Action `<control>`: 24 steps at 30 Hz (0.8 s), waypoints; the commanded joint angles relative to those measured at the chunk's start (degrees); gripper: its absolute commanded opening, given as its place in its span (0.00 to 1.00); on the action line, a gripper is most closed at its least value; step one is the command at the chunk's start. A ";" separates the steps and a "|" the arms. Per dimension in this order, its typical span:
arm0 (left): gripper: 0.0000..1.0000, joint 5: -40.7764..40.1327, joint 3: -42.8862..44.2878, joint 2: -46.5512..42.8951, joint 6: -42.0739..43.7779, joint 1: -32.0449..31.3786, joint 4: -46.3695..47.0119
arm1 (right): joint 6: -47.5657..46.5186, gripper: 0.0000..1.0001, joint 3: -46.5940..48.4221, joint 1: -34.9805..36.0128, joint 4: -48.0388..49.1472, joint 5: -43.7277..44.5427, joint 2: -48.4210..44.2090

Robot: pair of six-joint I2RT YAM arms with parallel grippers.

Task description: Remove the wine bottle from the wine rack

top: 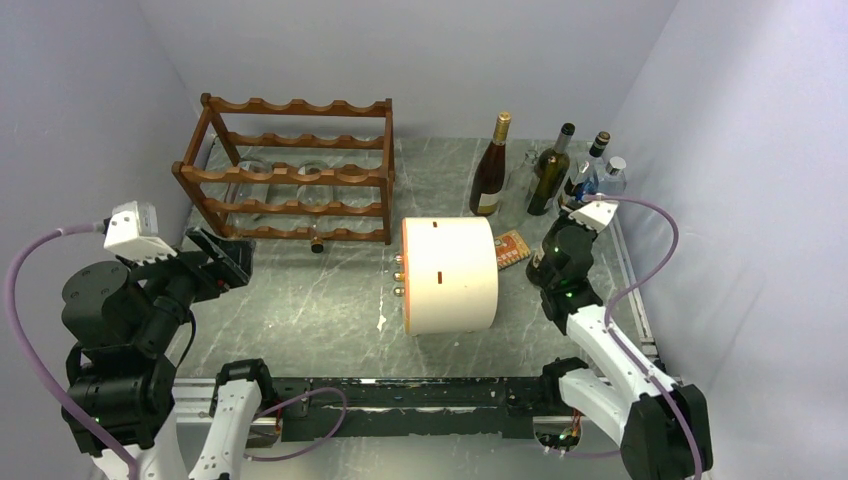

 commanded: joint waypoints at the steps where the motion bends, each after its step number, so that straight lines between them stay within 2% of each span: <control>1: 0.94 1.08 -1.06 -1.30 0.29 -0.39 0.34 | 2.28 0.26 1.74 -0.32 0.80 -2.21 -4.10; 9: 0.94 2.22 -0.37 -2.02 0.47 -0.42 0.55 | 2.06 0.61 4.82 -0.38 -7.71 -4.55 -8.28; 18: 0.94 3.44 -3.02 -3.19 -0.05 -0.47 1.65 | 0.89 0.73 11.58 -0.39 -16.88 -6.82 -12.10; 24: 0.94 3.63 -0.21 -0.89 -0.66 -0.50 4.02 | 8.34 0.75 26.00 -0.34 -32.97 -18.91 -11.79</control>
